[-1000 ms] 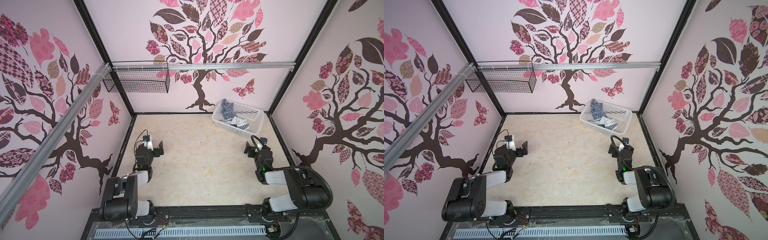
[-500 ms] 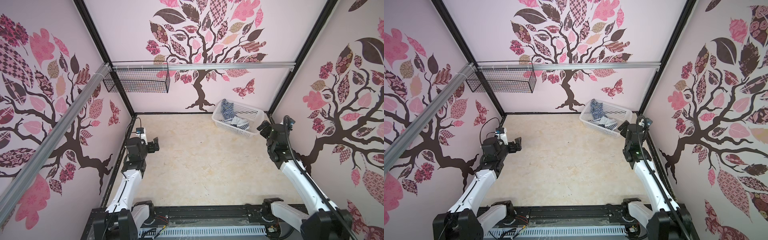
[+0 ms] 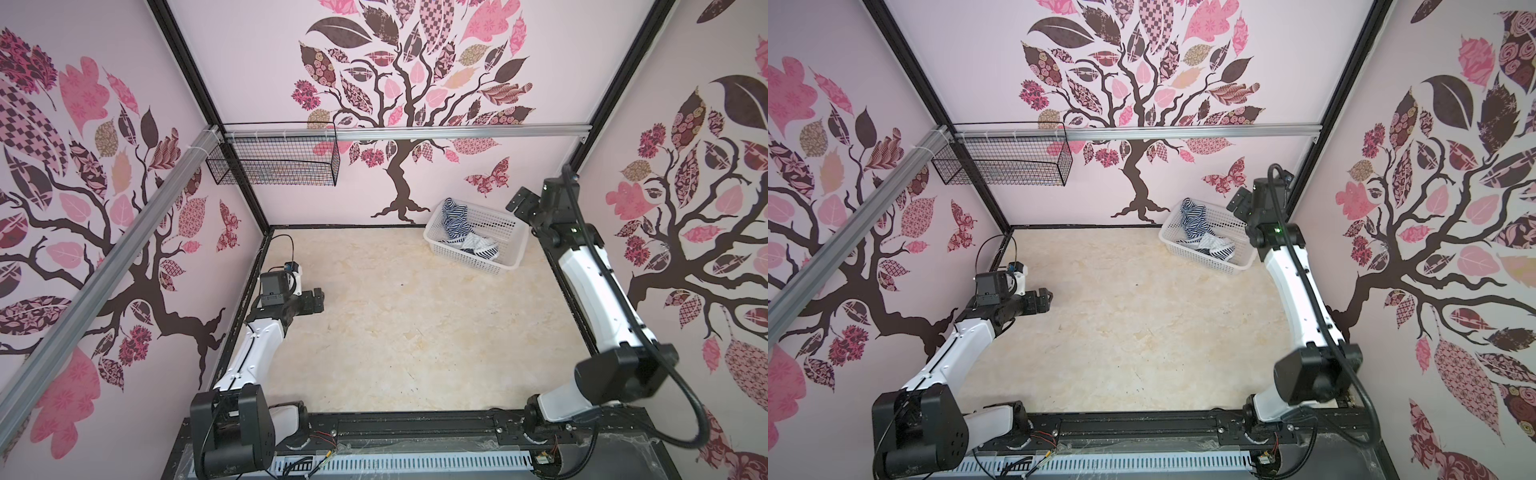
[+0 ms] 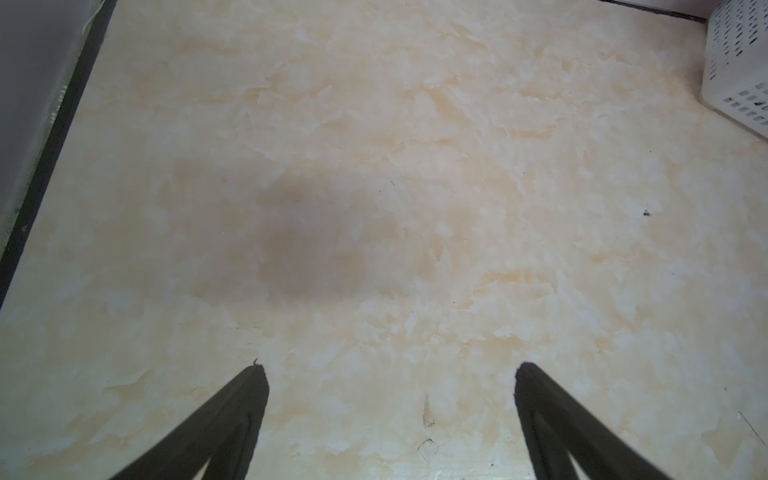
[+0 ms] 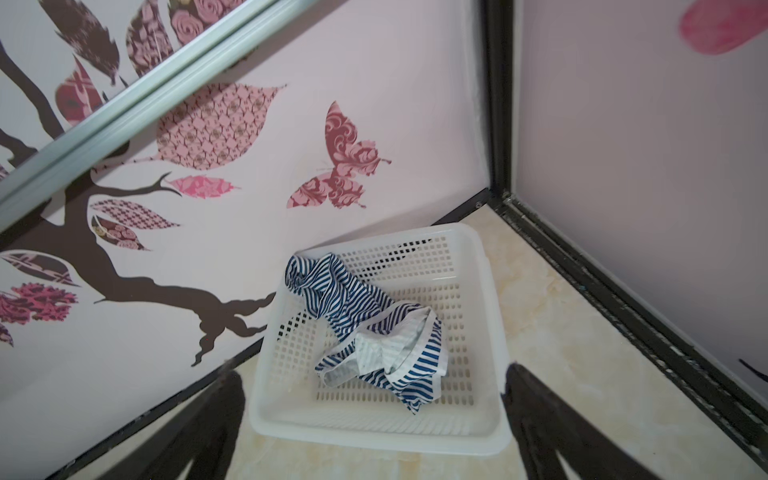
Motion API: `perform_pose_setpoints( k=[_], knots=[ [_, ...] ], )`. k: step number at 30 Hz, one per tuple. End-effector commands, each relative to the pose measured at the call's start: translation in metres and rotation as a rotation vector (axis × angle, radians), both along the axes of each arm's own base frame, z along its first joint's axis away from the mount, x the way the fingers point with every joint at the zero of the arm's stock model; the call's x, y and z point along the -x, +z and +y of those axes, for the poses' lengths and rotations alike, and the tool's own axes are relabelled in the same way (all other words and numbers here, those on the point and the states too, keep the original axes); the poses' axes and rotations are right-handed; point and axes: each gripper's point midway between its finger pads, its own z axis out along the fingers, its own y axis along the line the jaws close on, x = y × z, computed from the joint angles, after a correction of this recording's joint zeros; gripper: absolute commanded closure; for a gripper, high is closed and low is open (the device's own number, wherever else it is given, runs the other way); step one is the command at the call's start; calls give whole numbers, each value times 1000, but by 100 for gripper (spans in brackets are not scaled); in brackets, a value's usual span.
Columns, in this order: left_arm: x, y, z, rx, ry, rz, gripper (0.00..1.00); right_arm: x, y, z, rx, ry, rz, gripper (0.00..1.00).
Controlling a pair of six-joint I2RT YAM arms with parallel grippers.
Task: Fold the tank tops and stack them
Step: 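Reach the right gripper into the white basket and grasp a striped tank top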
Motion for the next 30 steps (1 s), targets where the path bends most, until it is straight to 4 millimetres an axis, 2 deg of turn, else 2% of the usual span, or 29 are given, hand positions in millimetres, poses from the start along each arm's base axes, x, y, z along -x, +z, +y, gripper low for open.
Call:
perform_pose_setpoints(
  k=[1, 5, 10, 12, 13, 16, 20, 23, 26, 27, 30],
  knots=[
    [11, -2, -5, -20, -75, 68, 8, -39, -52, 35, -58, 171, 172, 1],
    [26, -9, -6, -53, -120, 119, 10, -97, -87, 47, -94, 196, 217, 2],
    [34, -1, -4, -89, -124, 54, 10, -153, -117, 78, -153, 273, 162, 5],
    [37, 1, -8, -79, -141, 50, 10, -169, -131, 91, -177, 300, 140, 8],
    [38, 1, -10, -75, -146, 52, 10, -177, -148, 97, -188, 305, 147, 10],
    [40, 2, -11, -65, -148, 57, 10, -188, -176, 110, -218, 321, 158, 13],
    [43, 1, -13, -52, -151, 57, 10, -190, -205, 110, -196, 272, 197, 15],
    [47, -1, -14, -56, -154, 58, 10, -179, -210, 104, -67, 211, 241, 15],
    [51, -4, -15, -53, -156, 53, 10, -155, -204, 84, 99, 106, 314, 14],
    [53, -6, -16, -48, -161, 55, 10, -144, -196, 78, 122, 84, 325, 13],
    [55, -7, -19, -39, -175, 50, 10, -119, -200, 63, 167, 46, 369, 12]
  ],
)
